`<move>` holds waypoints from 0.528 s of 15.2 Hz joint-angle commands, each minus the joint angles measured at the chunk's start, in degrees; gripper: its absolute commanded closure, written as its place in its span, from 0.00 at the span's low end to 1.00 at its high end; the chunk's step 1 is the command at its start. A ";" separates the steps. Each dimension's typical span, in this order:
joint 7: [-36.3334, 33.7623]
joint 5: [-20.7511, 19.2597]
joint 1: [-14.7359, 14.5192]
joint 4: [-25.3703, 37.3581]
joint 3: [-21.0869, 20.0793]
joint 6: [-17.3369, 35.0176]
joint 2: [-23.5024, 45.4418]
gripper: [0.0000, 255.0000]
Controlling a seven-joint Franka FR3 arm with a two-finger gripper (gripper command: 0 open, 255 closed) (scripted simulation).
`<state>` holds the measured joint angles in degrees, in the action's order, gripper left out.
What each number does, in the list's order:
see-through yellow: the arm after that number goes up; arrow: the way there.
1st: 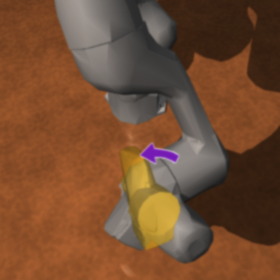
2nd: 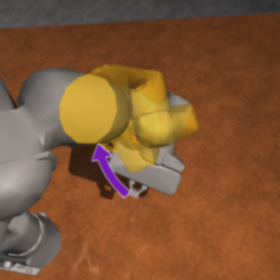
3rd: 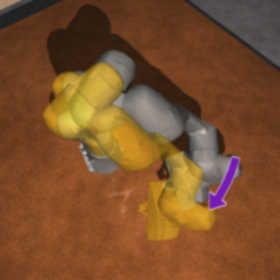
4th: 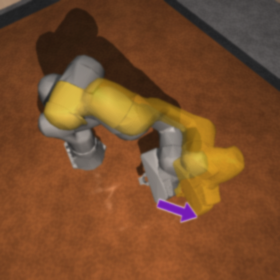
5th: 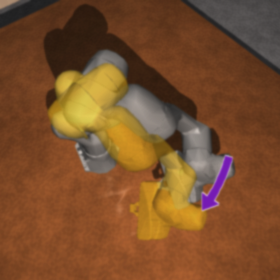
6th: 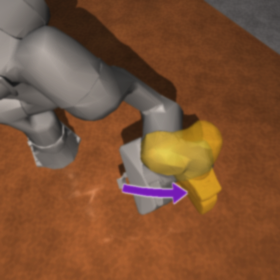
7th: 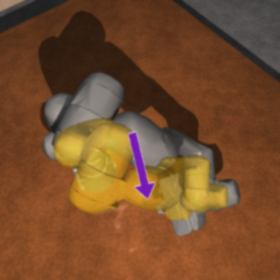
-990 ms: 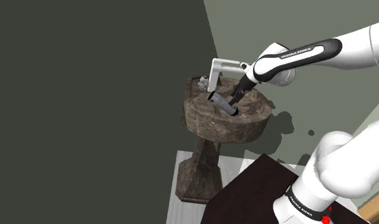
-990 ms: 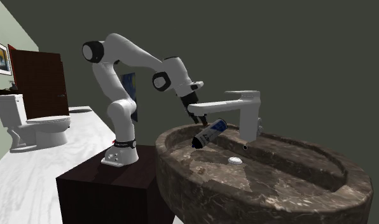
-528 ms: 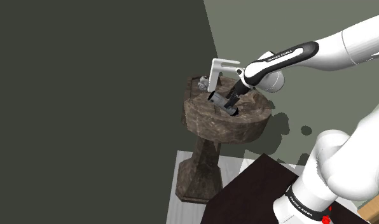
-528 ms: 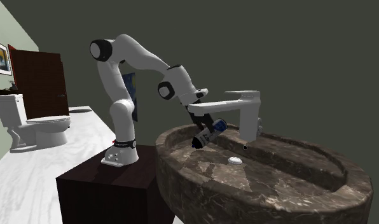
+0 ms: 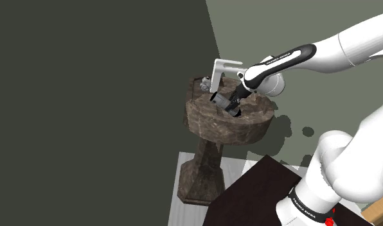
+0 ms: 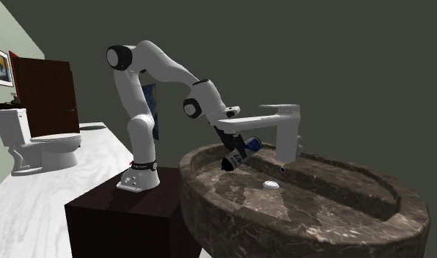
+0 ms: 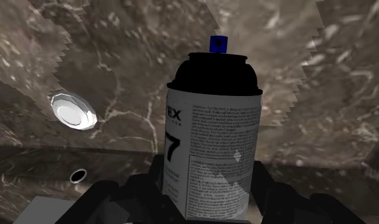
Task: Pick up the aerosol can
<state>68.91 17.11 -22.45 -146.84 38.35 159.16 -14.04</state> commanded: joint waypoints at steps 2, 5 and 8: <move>0.03 0.05 -0.06 0.00 0.00 0.02 0.08 1.00; 0.00 0.01 -0.03 0.02 -0.01 -0.02 0.06 1.00; -1.67 -2.02 1.41 0.35 -1.12 -1.39 -1.11 1.00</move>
<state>68.02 15.99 -21.66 -146.62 37.74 158.35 -14.65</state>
